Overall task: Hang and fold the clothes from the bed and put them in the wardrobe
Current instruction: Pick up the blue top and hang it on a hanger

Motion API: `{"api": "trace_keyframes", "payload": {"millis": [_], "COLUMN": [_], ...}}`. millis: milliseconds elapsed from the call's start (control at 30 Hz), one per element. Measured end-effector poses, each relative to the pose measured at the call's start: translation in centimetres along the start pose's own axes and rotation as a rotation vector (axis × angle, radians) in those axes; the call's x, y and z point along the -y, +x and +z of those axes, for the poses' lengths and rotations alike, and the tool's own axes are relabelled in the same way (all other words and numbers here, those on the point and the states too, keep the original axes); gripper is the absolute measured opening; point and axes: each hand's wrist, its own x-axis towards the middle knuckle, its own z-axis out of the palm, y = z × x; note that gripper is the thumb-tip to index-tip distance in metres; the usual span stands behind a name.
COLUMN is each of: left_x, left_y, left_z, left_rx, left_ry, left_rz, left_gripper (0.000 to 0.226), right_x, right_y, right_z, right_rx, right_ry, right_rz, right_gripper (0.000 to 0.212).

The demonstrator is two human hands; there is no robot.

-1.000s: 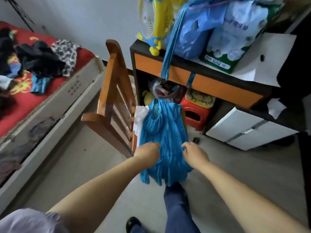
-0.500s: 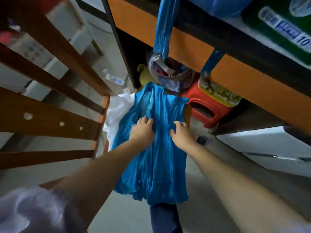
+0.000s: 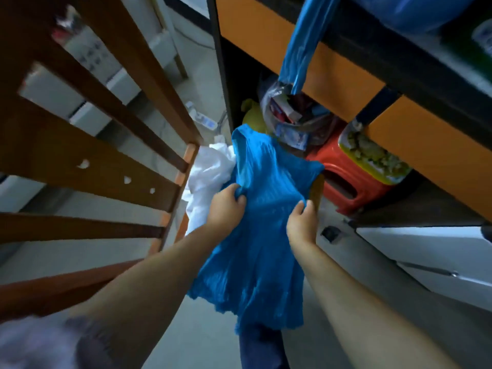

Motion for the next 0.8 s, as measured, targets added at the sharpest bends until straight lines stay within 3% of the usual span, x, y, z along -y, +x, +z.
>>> {"api": "trace_keyframes", "payload": {"millis": [67, 167, 233, 333, 433, 533, 633, 733, 800], "left_x": [-1.3, -2.9, -2.9, -1.2, 1.6, 5.4, 9.4, 13.6, 16.4], "left_y": [-2.8, -7.6, -11.3, -17.8, -24.9, -33.6, -41.1, -46.2, -48.3], "left_z": [-2.4, -6.8, -10.0, -14.3, -17.3, -21.0, -25.6, -31.9, -36.3], "left_rx": [-0.030, -0.059, -0.066, -0.056, -0.002, -0.014, -0.071, -0.373, -0.563], "left_ry": [-0.125, -0.233, -0.247, -0.207, -0.110, -0.063, -0.176, -0.385, -0.397], "left_rz": [0.007, -0.006, 0.008, 0.123, 0.240, 0.403, 0.446, 0.364, 0.291], "left_gripper": [0.018, 0.016, 0.021, 0.031, 0.036, 0.031, 0.017, 0.024, 0.023], "right_x": [1.5, 4.2, 5.8, 7.8, 9.2, 9.3, 9.2, 11.1, 13.2], "right_y": [-2.9, -8.6, -13.4, -20.2, -26.0, -33.7, -41.0, -48.3, -52.7], "right_z": [-0.7, -1.4, -2.1, -3.1, -4.1, -4.4, -3.7, -3.2, -2.7], "right_rx": [0.071, 0.247, 0.429, 0.747, 0.963, 1.186, 1.236, 1.312, 1.414], "right_ry": [0.120, 0.431, 0.579, 0.621, 0.547, 0.392, 0.061, -0.192, -0.310], "right_rz": [0.117, 0.214, 0.267, 0.292, 0.194, -0.006, -0.267, -0.429, -0.469], "right_gripper": [0.041, 0.036, 0.037, 0.055, 0.063, 0.033, 0.017, 0.016, 0.022]}}
